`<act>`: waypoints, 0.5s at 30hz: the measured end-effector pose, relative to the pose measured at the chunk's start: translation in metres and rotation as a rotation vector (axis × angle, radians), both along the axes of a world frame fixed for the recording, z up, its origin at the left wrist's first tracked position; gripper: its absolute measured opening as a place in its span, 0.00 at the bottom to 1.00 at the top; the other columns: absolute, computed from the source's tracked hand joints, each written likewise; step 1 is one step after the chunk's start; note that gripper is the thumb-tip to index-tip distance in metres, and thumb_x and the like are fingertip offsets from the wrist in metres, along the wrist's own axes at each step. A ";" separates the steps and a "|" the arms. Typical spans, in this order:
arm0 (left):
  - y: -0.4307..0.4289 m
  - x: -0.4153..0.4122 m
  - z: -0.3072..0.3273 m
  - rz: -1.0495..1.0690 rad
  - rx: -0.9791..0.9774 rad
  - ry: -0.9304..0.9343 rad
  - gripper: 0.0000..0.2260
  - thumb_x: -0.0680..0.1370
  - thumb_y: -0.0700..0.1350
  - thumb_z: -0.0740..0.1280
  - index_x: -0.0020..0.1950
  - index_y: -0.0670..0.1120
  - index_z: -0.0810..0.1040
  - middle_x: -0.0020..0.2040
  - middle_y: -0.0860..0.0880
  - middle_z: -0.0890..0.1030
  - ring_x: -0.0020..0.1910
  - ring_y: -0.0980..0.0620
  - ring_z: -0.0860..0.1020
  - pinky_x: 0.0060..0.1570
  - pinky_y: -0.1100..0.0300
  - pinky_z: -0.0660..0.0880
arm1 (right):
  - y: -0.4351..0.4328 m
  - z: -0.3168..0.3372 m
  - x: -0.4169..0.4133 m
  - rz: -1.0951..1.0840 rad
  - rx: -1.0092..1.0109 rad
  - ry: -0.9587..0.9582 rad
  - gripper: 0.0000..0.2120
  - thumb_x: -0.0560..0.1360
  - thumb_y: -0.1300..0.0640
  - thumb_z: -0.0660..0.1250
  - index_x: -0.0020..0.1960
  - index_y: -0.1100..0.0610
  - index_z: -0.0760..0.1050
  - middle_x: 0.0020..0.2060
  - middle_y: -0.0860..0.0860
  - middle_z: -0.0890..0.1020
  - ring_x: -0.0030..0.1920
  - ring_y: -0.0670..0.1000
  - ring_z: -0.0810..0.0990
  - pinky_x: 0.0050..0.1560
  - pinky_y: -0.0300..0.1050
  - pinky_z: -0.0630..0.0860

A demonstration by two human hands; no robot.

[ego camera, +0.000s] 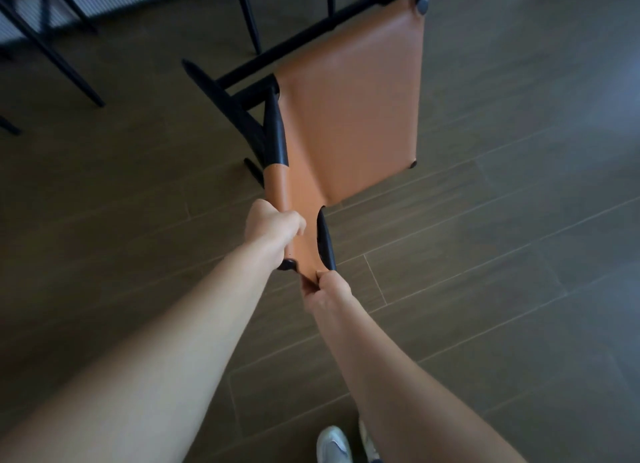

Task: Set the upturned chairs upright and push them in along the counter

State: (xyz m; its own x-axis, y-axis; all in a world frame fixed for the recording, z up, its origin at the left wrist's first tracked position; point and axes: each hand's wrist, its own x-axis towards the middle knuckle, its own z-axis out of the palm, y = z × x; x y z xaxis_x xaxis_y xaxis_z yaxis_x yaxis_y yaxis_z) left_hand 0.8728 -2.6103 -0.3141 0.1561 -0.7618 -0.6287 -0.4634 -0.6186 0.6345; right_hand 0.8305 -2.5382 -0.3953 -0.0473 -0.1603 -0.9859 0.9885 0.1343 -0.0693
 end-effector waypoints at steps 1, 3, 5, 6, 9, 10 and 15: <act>-0.010 0.000 0.012 -0.008 0.000 0.002 0.15 0.67 0.32 0.69 0.51 0.41 0.70 0.43 0.44 0.75 0.40 0.43 0.76 0.35 0.55 0.76 | -0.008 0.011 0.000 -0.014 -0.013 -0.002 0.17 0.80 0.70 0.58 0.68 0.65 0.70 0.60 0.64 0.77 0.53 0.61 0.79 0.19 0.44 0.77; -0.031 0.001 0.034 -0.028 -0.006 0.002 0.14 0.67 0.31 0.69 0.49 0.40 0.70 0.43 0.44 0.75 0.43 0.41 0.77 0.38 0.54 0.76 | -0.024 0.031 -0.001 -0.046 -0.024 0.000 0.18 0.80 0.71 0.57 0.69 0.66 0.69 0.62 0.64 0.76 0.50 0.61 0.79 0.29 0.47 0.81; -0.051 0.002 0.053 -0.057 0.001 -0.009 0.14 0.68 0.30 0.68 0.49 0.40 0.69 0.42 0.44 0.74 0.44 0.40 0.76 0.43 0.51 0.77 | -0.040 0.051 0.001 -0.061 -0.010 -0.005 0.18 0.80 0.71 0.57 0.70 0.65 0.68 0.63 0.65 0.75 0.55 0.63 0.78 0.43 0.50 0.79; -0.060 0.004 0.061 -0.072 0.012 -0.013 0.14 0.69 0.30 0.68 0.50 0.40 0.69 0.42 0.44 0.74 0.43 0.41 0.76 0.44 0.51 0.77 | -0.047 0.060 0.003 -0.074 0.004 -0.015 0.19 0.80 0.70 0.57 0.70 0.65 0.68 0.63 0.65 0.74 0.58 0.64 0.77 0.45 0.52 0.78; -0.086 0.008 0.085 -0.093 0.044 -0.014 0.16 0.69 0.30 0.68 0.52 0.40 0.68 0.41 0.43 0.73 0.37 0.44 0.74 0.35 0.54 0.75 | -0.069 0.087 0.007 -0.118 -0.009 -0.036 0.19 0.81 0.70 0.57 0.71 0.64 0.67 0.65 0.64 0.74 0.61 0.65 0.76 0.40 0.50 0.80; -0.097 0.009 0.093 -0.089 0.047 -0.016 0.16 0.69 0.30 0.69 0.52 0.39 0.68 0.40 0.43 0.72 0.36 0.44 0.73 0.32 0.56 0.73 | -0.079 0.094 0.007 -0.120 -0.031 -0.037 0.18 0.81 0.70 0.57 0.70 0.64 0.68 0.64 0.64 0.74 0.61 0.65 0.76 0.39 0.50 0.81; -0.145 0.014 0.130 -0.088 0.069 -0.004 0.17 0.70 0.32 0.70 0.54 0.40 0.67 0.40 0.43 0.73 0.35 0.44 0.74 0.29 0.54 0.72 | -0.121 0.130 0.011 -0.151 -0.027 -0.053 0.17 0.81 0.69 0.57 0.69 0.65 0.69 0.62 0.63 0.76 0.52 0.62 0.78 0.42 0.49 0.80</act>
State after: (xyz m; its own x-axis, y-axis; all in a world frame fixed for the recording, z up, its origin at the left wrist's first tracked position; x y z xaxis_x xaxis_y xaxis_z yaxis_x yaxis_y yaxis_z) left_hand 0.8868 -2.7552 -0.1842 0.0927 -0.7275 -0.6798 -0.5207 -0.6174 0.5897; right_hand 0.8414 -2.6595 -0.2649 -0.0212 -0.1815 -0.9832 0.9997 -0.0169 -0.0185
